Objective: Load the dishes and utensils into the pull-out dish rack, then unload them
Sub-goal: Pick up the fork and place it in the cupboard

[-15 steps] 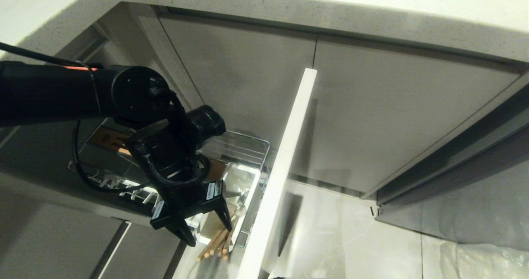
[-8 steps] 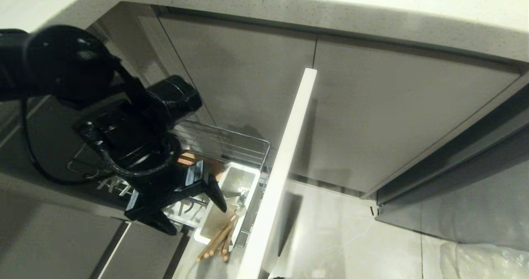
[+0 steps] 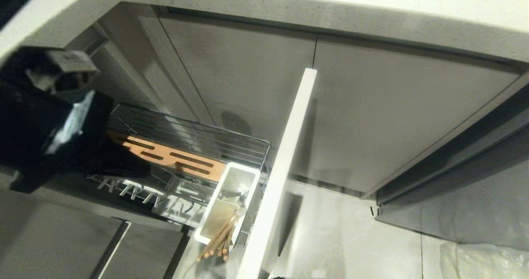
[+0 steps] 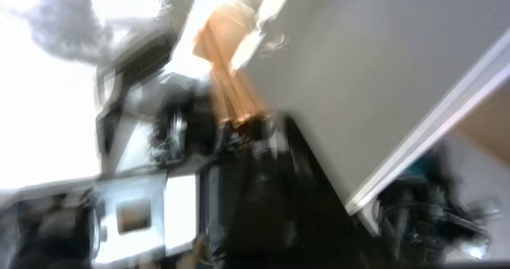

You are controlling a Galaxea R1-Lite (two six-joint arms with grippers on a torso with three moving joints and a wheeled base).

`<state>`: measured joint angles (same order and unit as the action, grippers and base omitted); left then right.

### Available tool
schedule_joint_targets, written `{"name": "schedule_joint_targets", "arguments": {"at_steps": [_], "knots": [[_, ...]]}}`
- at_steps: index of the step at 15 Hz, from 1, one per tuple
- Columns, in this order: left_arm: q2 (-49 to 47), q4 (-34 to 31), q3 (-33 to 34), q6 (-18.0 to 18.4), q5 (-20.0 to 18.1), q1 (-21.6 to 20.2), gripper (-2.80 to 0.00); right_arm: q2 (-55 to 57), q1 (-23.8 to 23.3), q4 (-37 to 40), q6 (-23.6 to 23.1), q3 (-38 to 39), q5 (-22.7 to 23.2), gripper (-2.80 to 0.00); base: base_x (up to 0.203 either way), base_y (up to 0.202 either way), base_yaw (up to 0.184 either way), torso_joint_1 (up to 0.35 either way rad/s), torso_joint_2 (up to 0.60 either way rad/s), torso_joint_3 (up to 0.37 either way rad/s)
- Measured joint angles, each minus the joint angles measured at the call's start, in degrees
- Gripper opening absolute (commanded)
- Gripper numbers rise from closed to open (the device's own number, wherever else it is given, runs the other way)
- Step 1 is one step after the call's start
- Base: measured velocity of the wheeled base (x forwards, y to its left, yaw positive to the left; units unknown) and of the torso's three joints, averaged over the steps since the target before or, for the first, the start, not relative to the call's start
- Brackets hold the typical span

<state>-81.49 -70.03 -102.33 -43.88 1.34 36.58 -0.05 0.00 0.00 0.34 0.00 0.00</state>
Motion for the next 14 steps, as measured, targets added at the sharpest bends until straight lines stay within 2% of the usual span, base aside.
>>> {"name": "schedule_joint_targets", "arguments": {"at_steps": [3,5,9,14], "knots": [[6.1,0.0,-5.0,1.8,3.5,-0.2,-2.8,0.0,0.0,0.0,0.0,0.0,0.0,-2.8,0.0,0.0,0.0,0.0,0.0,0.0],[9.3,0.4,-7.4,6.1,5.5,-4.5,-2.8,0.0,0.0,0.0,0.0,0.0,0.0,-2.8,0.0,0.0,0.0,0.0,0.0,0.0],[16.0,4.4,-8.9,19.3,6.1,-19.9,-2.8,0.0,0.0,0.0,0.0,0.0,0.0,-2.8,0.0,0.0,0.0,0.0,0.0,0.0],[22.6,4.7,-8.8,37.0,6.0,-41.1,-2.8,0.0,0.0,0.0,0.0,0.0,0.0,-2.8,0.0,0.0,0.0,0.0,0.0,0.0]]}}
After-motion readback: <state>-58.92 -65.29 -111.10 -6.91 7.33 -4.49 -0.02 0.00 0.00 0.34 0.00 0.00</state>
